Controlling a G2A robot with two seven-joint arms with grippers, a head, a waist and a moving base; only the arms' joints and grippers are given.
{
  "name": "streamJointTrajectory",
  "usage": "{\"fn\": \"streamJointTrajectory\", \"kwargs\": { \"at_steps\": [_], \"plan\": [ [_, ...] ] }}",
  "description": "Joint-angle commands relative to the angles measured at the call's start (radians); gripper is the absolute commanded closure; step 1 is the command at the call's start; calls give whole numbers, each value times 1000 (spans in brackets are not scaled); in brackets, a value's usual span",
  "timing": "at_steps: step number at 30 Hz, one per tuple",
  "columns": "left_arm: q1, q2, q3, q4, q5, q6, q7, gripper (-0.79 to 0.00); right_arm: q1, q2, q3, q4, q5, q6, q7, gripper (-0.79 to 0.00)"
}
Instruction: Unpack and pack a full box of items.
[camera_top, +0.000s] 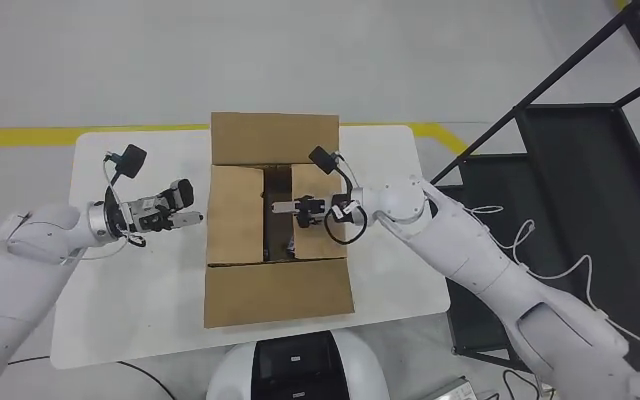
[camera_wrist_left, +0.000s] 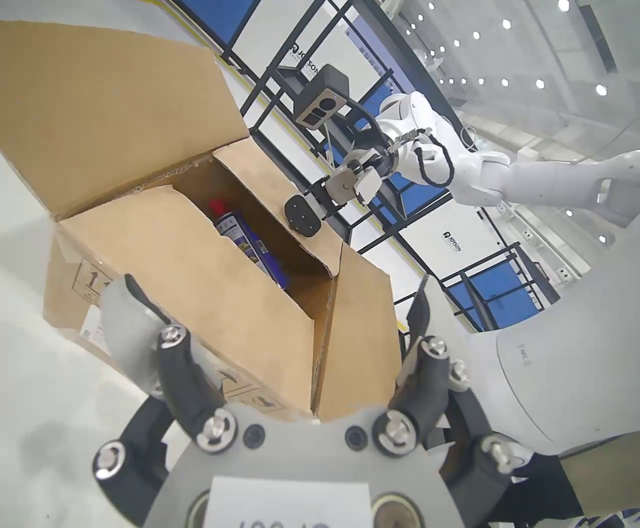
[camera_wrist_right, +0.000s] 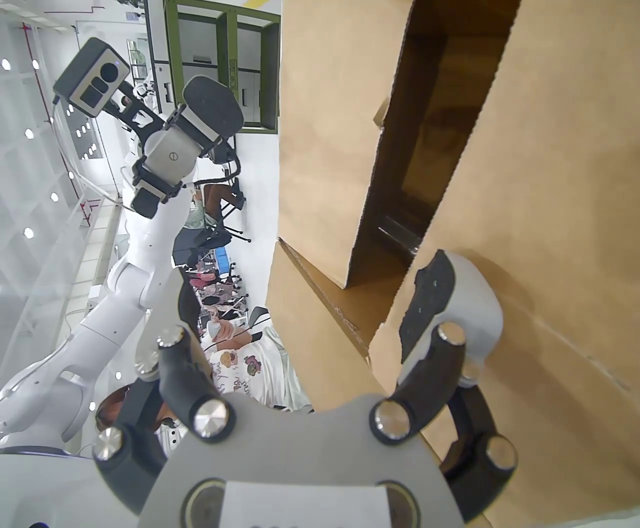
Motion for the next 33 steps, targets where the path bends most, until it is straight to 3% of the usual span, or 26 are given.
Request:
{"fn": "streamJointTrajectory", "kwargs": {
  "at_steps": [1, 7, 13, 24, 28, 33],
  "plan": [
    [1, 0, 2, -4, 6, 9, -1, -785, -2, -1, 0, -4, 4, -1, -2, -785],
    [-5, -7, 0, -60, 52, 64, 12, -785, 46, -40, -57, -38, 2, 97, -14, -785],
    [21, 5, -40, -37, 51, 72, 3, -785, 126, -125, -159, 92, 53, 202, -74, -785],
    [113, 44, -179, 6, -7, 39, 36, -785, 160, -245, -255, 292, 152, 123, -37, -785],
    [150, 58, -230, -11, -7, 39, 43, -785, 171, -270, -247, 329, 173, 4, 3, -785],
    [193, 68, -276, -38, -9, 45, 58, -785, 168, -267, -195, 293, 162, -135, 28, -785]
  ]
}}
